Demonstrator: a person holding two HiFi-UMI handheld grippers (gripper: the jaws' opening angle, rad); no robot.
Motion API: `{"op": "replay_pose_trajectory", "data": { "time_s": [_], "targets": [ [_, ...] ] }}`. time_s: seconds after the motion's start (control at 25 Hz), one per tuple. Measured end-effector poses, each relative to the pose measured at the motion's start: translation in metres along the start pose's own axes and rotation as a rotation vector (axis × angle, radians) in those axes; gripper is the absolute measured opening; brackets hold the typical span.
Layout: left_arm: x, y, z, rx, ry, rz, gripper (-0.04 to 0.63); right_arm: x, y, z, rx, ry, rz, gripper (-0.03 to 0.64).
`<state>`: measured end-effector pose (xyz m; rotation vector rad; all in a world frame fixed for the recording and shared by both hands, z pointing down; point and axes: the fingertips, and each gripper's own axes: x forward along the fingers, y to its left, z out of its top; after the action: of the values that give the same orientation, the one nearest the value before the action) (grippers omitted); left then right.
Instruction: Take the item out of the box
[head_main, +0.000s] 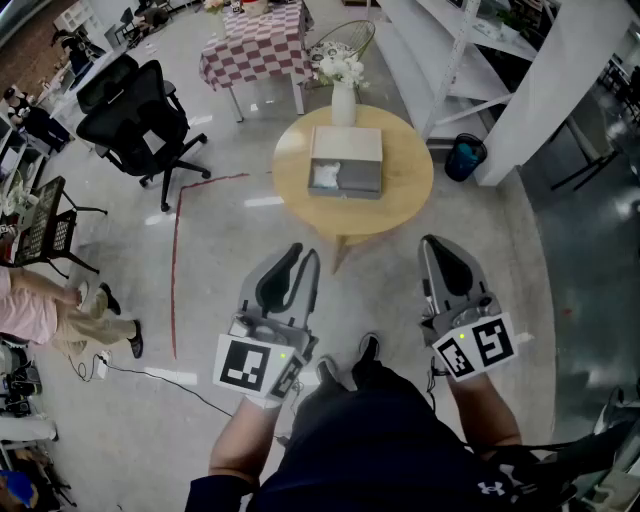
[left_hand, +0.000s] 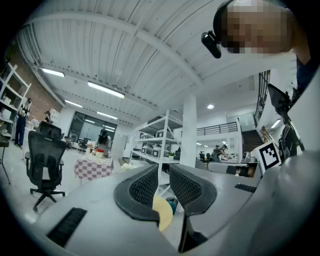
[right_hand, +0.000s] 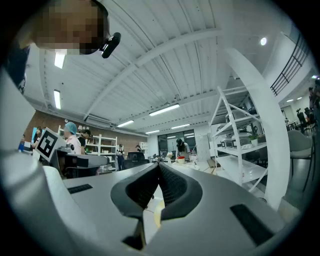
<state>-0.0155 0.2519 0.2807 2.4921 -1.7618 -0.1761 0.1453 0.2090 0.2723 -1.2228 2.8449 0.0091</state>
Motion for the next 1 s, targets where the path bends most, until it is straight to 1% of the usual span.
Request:
{"op": "replay_pose_trajectory", "data": {
  "time_s": [0.08,0.16,0.28,0.44,0.56,1.0],
  "targets": [
    [-0.012,0.019,-0.006,0.009,0.007,0.032,0.082,0.002,0.021,-0.01,-0.025,0.008,0.0,0.012],
    [-0.023,0.029,-0.011,0.007,0.012,0.049,0.081,0.002,0.039,-0.018,-0.039,0.021,0.006,0.012],
    [-0.034,0.025,-0.008,0.016,0.015,0.056,0.078,-0.004,0.052,-0.02,-0.045,0.031,0.023,0.012],
    [-0.038,0.014,0.002,0.037,-0.002,0.051,0.077,-0.004,0.055,-0.011,-0.051,0.005,0.047,0.012],
    [-0.035,0.009,0.002,0.058,-0.003,0.044,0.077,-0.003,0.053,-0.008,-0.042,-0.01,0.056,0.012],
    [-0.004,-0.005,0.001,0.079,0.016,0.09,0.077,-0.005,0.014,-0.013,0.009,-0.038,0.072,0.012]
  ]
}}
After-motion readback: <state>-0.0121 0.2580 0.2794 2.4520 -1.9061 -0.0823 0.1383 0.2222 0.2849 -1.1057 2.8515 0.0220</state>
